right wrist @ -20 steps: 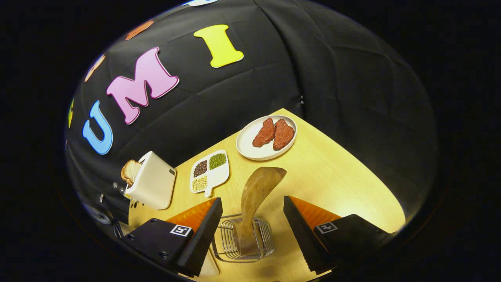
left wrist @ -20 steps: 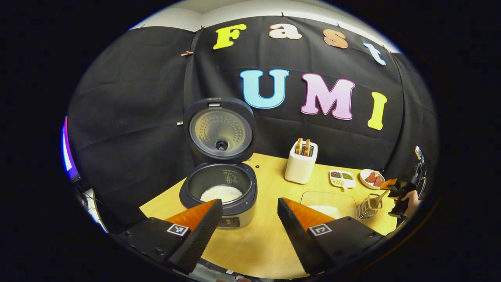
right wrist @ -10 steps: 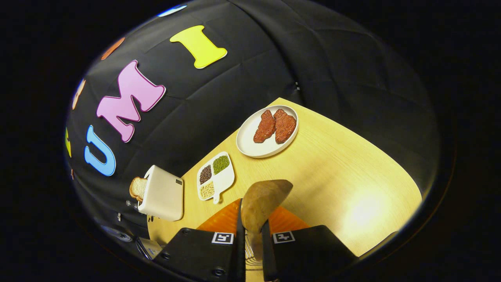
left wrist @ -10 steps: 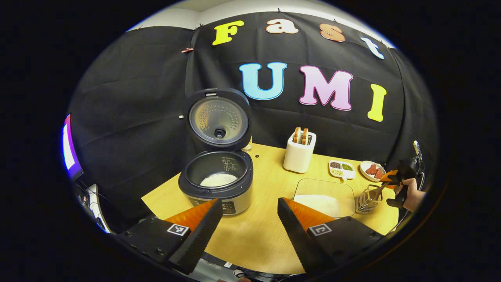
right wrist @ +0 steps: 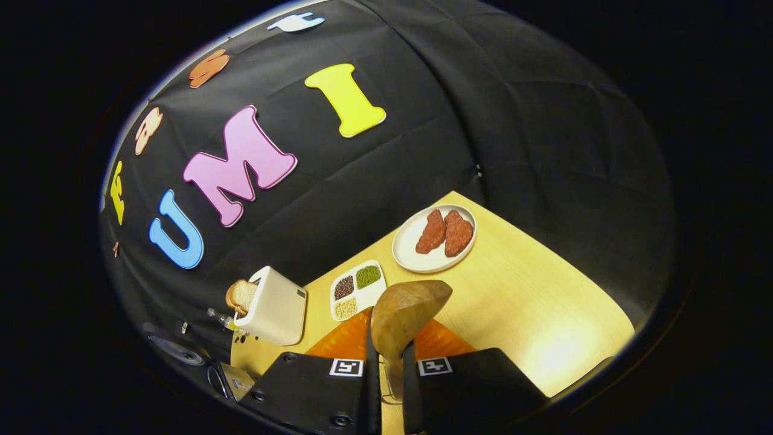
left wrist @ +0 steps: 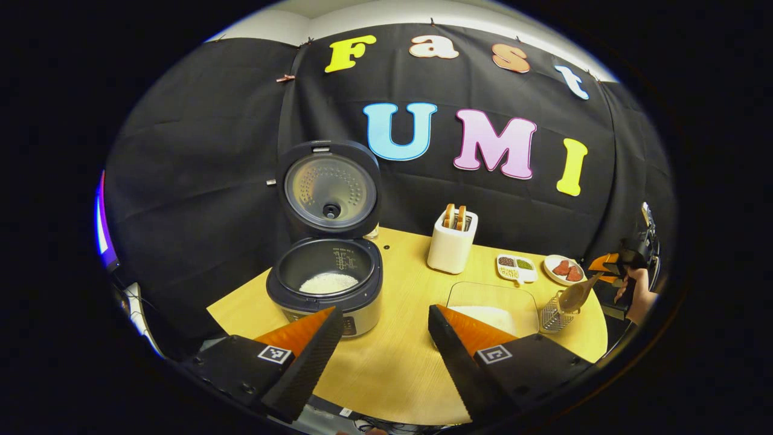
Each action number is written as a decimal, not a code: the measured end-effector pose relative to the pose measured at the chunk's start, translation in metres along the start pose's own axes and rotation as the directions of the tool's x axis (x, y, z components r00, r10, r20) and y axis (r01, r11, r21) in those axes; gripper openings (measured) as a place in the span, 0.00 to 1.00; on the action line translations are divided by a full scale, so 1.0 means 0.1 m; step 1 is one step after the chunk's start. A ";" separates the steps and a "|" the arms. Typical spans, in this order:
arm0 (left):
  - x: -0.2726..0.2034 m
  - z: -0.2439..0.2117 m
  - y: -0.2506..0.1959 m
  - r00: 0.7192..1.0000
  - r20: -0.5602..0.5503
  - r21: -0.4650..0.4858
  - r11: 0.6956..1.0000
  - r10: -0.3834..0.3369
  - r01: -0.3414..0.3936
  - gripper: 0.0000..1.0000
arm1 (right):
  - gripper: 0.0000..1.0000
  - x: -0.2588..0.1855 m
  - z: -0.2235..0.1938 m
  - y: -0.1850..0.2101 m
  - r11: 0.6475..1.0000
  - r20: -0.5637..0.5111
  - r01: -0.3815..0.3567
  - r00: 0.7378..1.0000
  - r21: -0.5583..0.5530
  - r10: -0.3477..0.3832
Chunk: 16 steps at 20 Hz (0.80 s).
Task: Close the left gripper, press the button to open the rice cooker; take a wooden spoon from the chopstick holder with the right hand, scoop a spoonful of rice and pour it into the rice cooker, then put the wooden spoon back into the chopstick holder.
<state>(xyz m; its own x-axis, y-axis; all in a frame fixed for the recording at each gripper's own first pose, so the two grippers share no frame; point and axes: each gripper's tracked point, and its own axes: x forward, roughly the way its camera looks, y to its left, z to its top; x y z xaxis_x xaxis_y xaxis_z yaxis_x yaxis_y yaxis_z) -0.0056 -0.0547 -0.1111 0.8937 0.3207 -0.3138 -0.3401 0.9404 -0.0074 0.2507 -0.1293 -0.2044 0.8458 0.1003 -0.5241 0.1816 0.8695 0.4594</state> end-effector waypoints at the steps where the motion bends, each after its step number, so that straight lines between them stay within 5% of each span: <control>1: 0.01 0.01 0.04 1.000 0.002 0.005 1.000 -0.002 0.002 0.96 | 0.18 -0.07 0.04 0.06 1.000 0.013 -0.009 1.000 0.011 0.009; 4: 0.02 0.02 0.15 0.999 0.024 0.036 0.999 -0.034 0.033 0.96 | 0.18 -0.27 0.07 0.29 0.999 0.032 -0.038 0.999 0.009 0.038; 9: 0.07 -0.11 0.36 0.994 -0.010 -0.071 0.992 -0.105 0.104 0.96 | 0.18 -0.57 -0.07 0.86 0.990 0.043 -0.129 0.990 -0.060 0.131; 16: 0.11 -0.20 0.71 0.987 -0.012 0.012 0.987 -0.161 0.161 0.95 | 0.18 -0.69 -0.70 1.53 0.970 -0.013 -0.194 0.981 -0.145 0.194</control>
<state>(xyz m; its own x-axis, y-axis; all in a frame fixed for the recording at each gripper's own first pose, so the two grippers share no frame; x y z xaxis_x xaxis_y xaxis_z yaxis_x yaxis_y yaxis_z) -0.0253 0.0131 -0.1342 0.9333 0.1638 -0.3196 -0.1883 0.9810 -0.0468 0.1850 0.0307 -0.1483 0.8581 0.2733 -0.4348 -0.0605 0.8946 0.4428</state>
